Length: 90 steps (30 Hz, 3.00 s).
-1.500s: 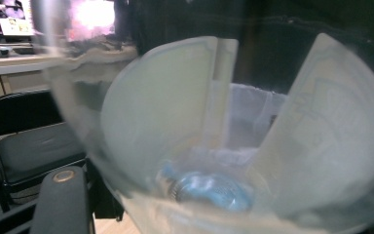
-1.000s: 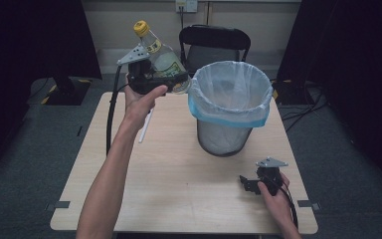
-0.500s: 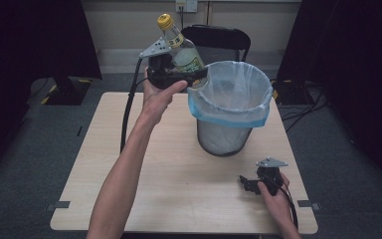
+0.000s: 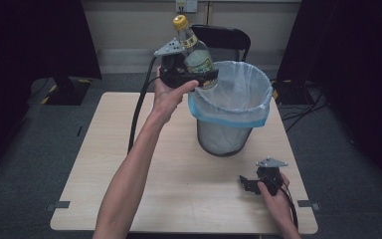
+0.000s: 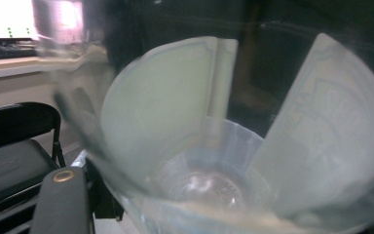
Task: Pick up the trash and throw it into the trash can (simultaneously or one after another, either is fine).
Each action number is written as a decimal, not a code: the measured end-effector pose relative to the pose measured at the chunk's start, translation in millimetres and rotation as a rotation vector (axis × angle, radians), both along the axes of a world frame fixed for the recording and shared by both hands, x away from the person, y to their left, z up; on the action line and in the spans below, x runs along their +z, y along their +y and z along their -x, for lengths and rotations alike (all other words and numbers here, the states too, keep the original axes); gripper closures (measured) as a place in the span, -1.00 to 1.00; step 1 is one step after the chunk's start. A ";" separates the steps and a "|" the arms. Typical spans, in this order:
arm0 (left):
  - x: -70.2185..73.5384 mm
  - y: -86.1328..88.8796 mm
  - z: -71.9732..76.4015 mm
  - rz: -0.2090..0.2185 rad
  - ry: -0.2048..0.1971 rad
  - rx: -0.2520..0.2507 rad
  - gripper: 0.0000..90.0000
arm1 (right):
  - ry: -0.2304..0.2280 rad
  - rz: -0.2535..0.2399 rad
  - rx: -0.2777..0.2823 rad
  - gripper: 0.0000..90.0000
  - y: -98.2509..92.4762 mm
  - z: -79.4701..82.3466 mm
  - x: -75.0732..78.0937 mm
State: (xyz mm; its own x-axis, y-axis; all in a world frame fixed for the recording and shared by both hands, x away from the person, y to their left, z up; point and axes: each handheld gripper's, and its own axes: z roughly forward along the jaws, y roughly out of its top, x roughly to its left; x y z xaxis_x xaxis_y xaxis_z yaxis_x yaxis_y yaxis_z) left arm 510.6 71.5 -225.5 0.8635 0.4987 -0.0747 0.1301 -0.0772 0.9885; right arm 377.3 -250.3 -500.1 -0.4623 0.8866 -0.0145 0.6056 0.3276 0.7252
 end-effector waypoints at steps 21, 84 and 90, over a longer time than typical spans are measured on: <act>-6.8 -33.8 -13.3 -0.045 0.081 -0.045 -0.42 | 0.000 0.000 -0.002 -0.81 0.1 0.1 0.0; -38.7 107.1 -4.6 -0.003 0.129 0.161 -0.39 | -0.001 -0.002 0.000 -0.79 -0.3 0.5 0.0; -57.0 124.2 -3.6 -0.014 0.154 0.211 -0.37 | -0.001 -0.002 0.000 -0.79 -0.3 0.5 0.0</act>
